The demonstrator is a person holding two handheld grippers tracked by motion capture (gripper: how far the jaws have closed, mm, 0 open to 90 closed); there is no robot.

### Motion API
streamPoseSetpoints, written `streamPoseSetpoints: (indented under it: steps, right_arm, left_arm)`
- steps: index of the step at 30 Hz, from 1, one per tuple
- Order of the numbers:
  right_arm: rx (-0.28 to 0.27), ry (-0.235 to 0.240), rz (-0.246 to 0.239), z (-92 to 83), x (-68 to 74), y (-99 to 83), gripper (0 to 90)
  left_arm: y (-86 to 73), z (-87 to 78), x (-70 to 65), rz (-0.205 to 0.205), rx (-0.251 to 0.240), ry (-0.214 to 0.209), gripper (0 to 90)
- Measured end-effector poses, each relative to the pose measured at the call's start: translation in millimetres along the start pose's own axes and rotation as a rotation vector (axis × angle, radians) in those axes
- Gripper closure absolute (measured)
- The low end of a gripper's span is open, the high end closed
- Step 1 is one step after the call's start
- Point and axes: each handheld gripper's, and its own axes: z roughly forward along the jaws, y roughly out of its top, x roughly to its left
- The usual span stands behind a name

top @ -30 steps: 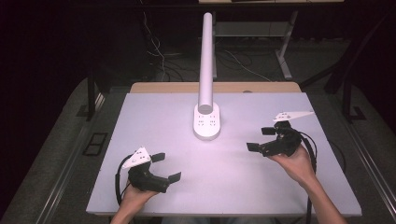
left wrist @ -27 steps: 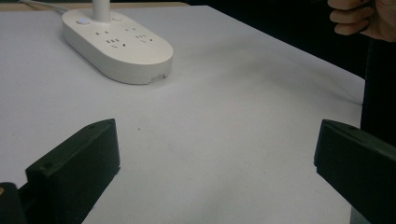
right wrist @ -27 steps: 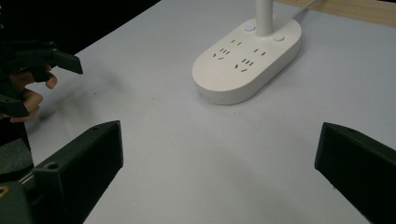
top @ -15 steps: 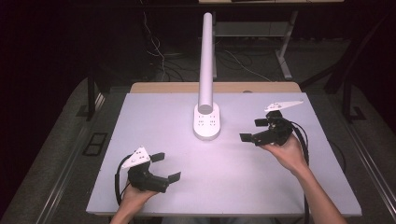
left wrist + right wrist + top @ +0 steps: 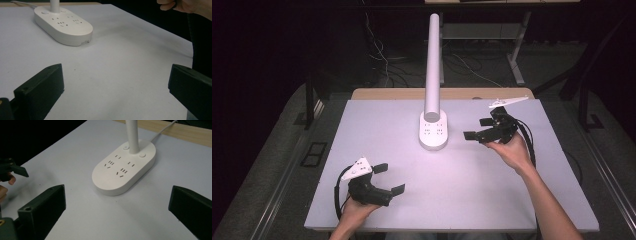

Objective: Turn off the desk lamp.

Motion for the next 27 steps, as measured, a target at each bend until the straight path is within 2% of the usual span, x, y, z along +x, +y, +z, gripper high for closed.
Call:
streamPoseSetpoints:
  steps: [15,19,27]
  right_arm:
    - [0.010,0.002,-0.011,20.8,-9.1,24.4,1.0]
    - [0.007,-0.008,0.012,26.5,-18.7,31.0,0.9]
    - [0.003,-0.022,0.038,40.7,-26.4,45.0,1.0]
  left_arm:
    - [0.2,-0.5,1.0,-0.002,-0.003,-0.002,0.0]
    - [0.1,-0.8,1.4,-0.002,-0.003,-0.003,0.0]
    - [0.2,-1.4,1.9,-0.004,-0.004,-0.001,0.0]
